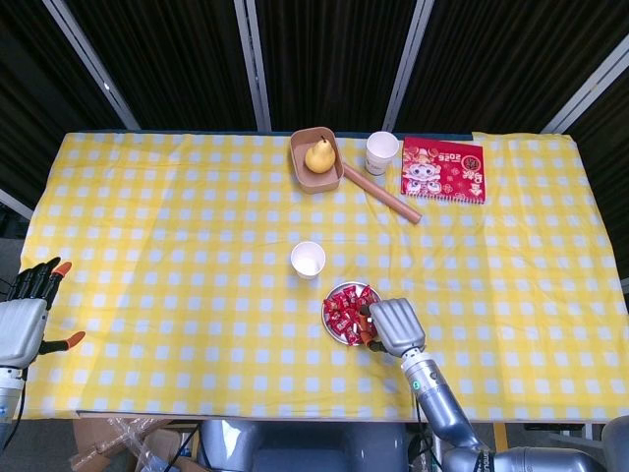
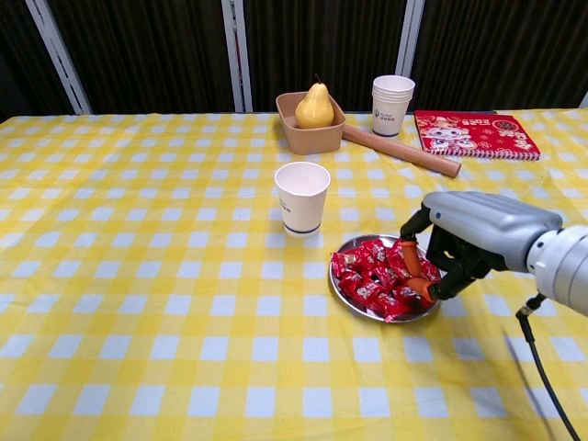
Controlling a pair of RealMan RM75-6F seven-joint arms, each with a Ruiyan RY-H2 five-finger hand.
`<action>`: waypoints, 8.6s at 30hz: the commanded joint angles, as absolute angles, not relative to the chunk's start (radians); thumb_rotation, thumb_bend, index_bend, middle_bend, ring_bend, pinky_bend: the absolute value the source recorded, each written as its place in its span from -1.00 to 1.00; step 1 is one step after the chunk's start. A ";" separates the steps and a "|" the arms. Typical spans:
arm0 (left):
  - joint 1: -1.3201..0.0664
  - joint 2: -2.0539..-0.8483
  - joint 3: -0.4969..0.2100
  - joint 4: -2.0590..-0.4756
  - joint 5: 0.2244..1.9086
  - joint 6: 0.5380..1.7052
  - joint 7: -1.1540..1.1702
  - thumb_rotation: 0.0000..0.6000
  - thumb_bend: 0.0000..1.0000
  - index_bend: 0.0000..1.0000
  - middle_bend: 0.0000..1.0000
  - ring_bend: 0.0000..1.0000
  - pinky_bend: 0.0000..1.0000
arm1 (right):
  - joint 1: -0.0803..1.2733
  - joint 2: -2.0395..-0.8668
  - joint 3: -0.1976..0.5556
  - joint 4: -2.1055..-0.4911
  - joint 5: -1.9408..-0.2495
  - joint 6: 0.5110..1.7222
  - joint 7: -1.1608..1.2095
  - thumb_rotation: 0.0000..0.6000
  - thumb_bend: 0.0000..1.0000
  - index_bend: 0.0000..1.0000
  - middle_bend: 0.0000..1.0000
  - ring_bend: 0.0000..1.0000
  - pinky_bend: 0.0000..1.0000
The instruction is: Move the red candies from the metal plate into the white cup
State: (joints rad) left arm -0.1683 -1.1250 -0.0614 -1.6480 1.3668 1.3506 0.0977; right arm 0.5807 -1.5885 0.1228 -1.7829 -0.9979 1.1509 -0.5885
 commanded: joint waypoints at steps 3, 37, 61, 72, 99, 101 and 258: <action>-0.169 -1.125 -0.061 -1.649 1.365 1.348 0.097 1.00 -1.00 -0.94 -1.00 -1.00 -1.00 | 0.608 -1.554 0.180 -1.837 -0.994 1.164 -0.601 1.00 0.10 0.33 0.89 0.93 1.00; -0.173 -1.146 -0.076 -1.588 1.387 1.375 0.057 1.00 -1.00 -0.94 -1.00 -1.00 -1.00 | 0.978 -1.806 0.409 -1.420 -0.724 1.017 -0.615 1.00 0.09 0.03 0.89 0.93 1.00; -0.170 -1.135 -0.074 -1.613 1.381 1.370 0.052 1.00 -1.00 -0.94 -1.00 -1.00 -1.00 | 0.817 -1.614 0.164 -1.781 -0.772 1.211 -0.745 1.00 -0.11 -0.12 0.89 0.94 1.00; -0.168 -1.138 -0.075 -1.609 1.382 1.376 0.055 1.00 -1.00 -0.93 -1.00 -1.00 -1.00 | 0.788 -1.655 0.128 -1.695 -0.745 1.184 -0.725 1.00 -0.11 -0.08 0.89 0.93 1.00; -0.169 -1.136 -0.077 -1.614 1.373 1.368 0.054 1.00 -1.00 -0.91 -1.00 -1.00 -1.00 | 0.760 -1.687 0.150 -1.612 -0.780 1.120 -0.634 1.00 0.04 0.34 0.89 0.93 1.00; -0.169 -1.135 -0.077 -1.614 1.373 1.367 0.052 1.00 -1.00 -0.91 -1.00 -1.00 -1.00 | 0.764 -1.680 0.165 -1.620 -0.783 1.122 -0.632 1.00 0.04 0.35 0.89 0.93 1.00; -0.179 -1.116 -0.082 -1.640 1.330 1.324 0.033 1.00 -1.00 -0.91 -1.00 -1.00 -1.00 | 0.997 -1.762 0.361 -1.460 -0.697 1.087 -0.665 1.00 -0.05 -0.05 0.89 0.93 1.00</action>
State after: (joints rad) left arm -0.1791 -1.1164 -0.0816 -1.6401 1.3301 1.3240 0.0333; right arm 1.0041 -1.7712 0.3663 -1.4438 -0.6885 1.0772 -0.6671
